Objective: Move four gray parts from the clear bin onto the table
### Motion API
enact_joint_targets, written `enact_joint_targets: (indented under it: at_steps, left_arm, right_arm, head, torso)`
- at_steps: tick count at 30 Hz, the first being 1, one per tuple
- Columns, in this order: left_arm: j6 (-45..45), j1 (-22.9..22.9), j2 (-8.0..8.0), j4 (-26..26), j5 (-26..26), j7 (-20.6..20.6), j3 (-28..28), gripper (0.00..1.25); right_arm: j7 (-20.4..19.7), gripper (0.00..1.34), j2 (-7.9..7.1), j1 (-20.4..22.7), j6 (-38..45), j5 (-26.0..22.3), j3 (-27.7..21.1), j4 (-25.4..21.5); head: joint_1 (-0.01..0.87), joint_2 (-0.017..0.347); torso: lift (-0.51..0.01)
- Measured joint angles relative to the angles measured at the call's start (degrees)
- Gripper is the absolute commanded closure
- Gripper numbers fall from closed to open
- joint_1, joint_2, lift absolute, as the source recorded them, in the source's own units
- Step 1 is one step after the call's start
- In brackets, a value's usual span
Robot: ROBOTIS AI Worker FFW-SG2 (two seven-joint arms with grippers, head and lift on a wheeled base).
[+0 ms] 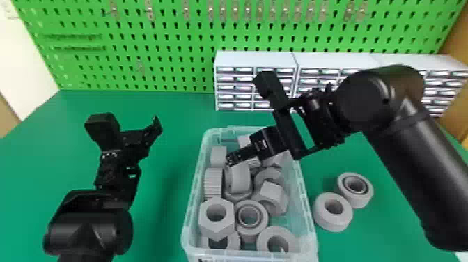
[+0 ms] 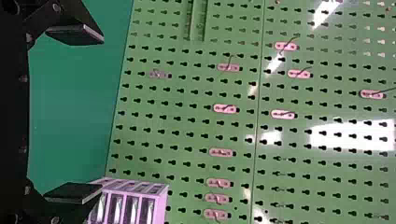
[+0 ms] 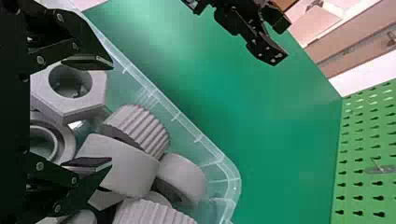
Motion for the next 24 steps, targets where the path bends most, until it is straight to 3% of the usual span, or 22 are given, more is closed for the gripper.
enact_joint_targets:
  at_steps: [24]
  left_arm:
    - [0.11,-0.27,0.02,0.00,-0.62,0.00,0.11,0.16]
  right_arm:
    - [0.00,0.52,-1.07,-2.55,3.87,-5.36,6.75,4.83]
  head:
    - [0.693,0.072]
  torso:
    - [-0.052]
